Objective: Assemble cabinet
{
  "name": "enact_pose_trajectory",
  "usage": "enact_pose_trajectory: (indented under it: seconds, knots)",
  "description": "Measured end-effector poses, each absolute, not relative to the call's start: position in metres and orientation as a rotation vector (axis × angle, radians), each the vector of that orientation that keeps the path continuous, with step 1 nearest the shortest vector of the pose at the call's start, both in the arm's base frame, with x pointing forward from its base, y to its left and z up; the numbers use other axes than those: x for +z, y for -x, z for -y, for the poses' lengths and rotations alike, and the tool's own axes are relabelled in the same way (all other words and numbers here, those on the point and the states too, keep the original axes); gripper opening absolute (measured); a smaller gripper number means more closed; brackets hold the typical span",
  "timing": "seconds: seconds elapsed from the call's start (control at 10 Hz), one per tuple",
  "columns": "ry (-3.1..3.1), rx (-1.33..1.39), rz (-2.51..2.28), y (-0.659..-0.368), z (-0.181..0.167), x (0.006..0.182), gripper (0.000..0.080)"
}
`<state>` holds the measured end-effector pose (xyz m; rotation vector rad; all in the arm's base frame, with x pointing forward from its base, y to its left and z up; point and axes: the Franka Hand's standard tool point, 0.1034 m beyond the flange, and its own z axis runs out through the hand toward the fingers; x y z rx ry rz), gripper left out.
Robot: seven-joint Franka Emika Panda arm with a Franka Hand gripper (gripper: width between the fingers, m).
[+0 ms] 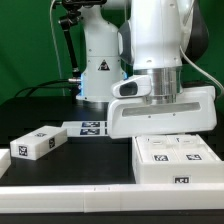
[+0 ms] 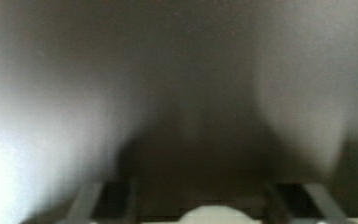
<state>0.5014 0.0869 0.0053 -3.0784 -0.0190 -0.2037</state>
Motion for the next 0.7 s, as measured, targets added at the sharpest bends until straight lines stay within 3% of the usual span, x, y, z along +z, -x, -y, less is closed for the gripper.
enact_pose_trajectory:
  seconds: [0.1,0.2,0.3,0.7]
  knots:
    - [3.079,-0.2,0.019,-0.5007,-0.0869,0.0048,0.0172]
    - [3.079,-0.2,0.02,-0.5007,-0.0869,0.0048,0.0172]
    - [3.079,-0.2,0.02,-0.5006,-0.087,0.0048,0.0037]
    - [3.08,-0.192,0.039,-0.5001,-0.0863,0.0059,0.0002]
